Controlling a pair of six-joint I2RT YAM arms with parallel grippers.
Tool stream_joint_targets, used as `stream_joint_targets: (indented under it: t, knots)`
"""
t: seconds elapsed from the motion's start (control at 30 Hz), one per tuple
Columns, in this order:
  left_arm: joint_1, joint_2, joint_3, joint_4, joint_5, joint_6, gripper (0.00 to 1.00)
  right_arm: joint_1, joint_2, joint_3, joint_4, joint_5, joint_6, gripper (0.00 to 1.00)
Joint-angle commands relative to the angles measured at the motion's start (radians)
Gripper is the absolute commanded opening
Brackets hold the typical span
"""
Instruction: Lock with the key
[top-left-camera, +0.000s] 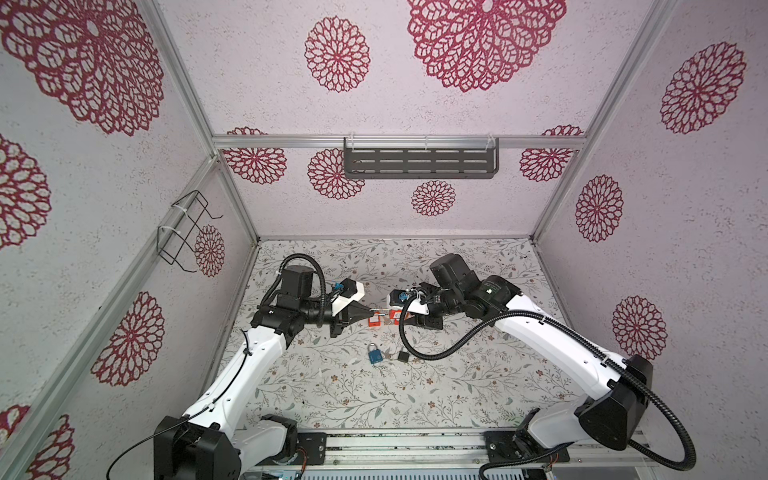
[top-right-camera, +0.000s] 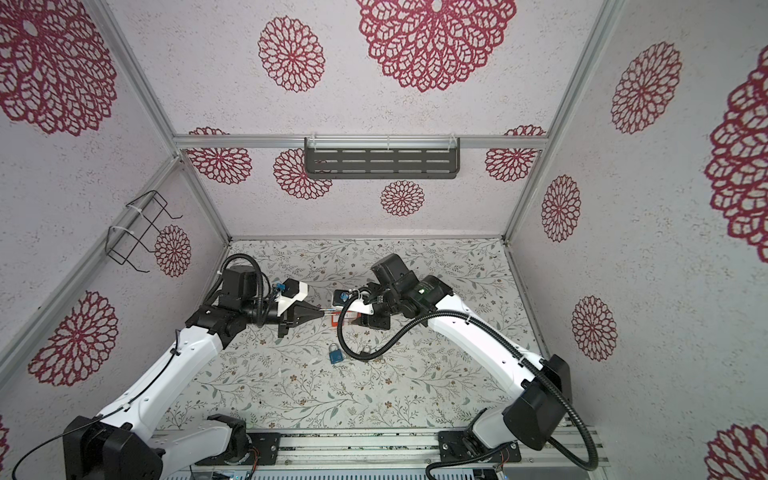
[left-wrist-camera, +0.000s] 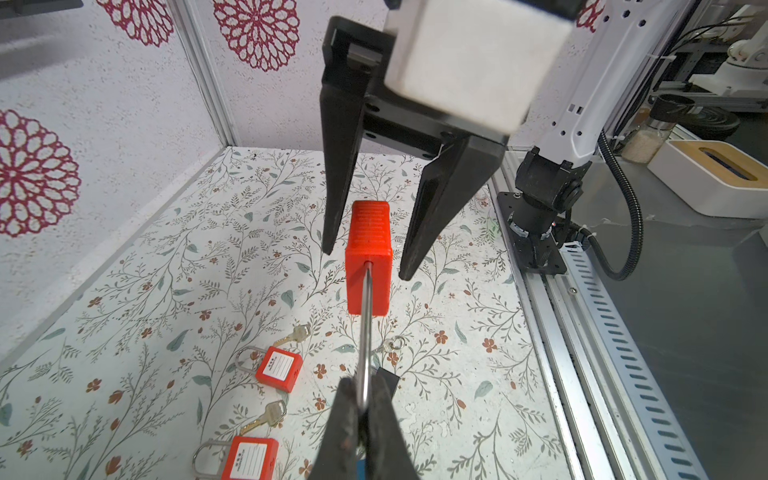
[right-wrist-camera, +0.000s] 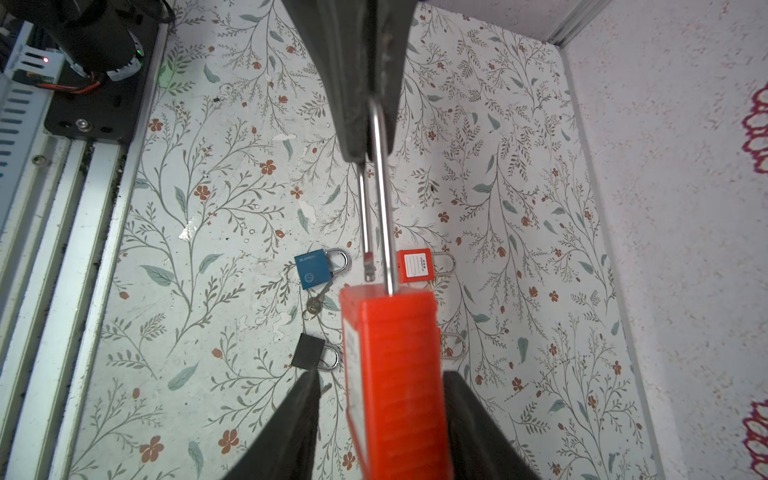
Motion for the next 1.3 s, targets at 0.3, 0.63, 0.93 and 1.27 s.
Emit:
stream_joint_targets:
  t: [0.3, 0.63, 0.93, 1.27]
  knots:
    - [-0.031, -0.008, -0.007, 0.004, -0.01, 0.038, 0.0, -0.003, 0.007, 0.027, -0.041, -0.044, -0.038, 0.19]
    - [-0.055, 0.004, 0.002, -0.017, -0.027, 0.067, 0.0, -0.002, 0.008, 0.027, -0.041, -0.126, -0.052, 0.13]
    - [-0.081, 0.027, 0.013, -0.029, -0.016, 0.071, 0.0, -0.002, 0.029, 0.032, -0.002, -0.1, -0.043, 0.12]
    - [-0.085, 0.052, 0.021, -0.018, 0.026, 0.04, 0.0, -0.001, 0.028, 0.015, 0.069, -0.056, -0.041, 0.12]
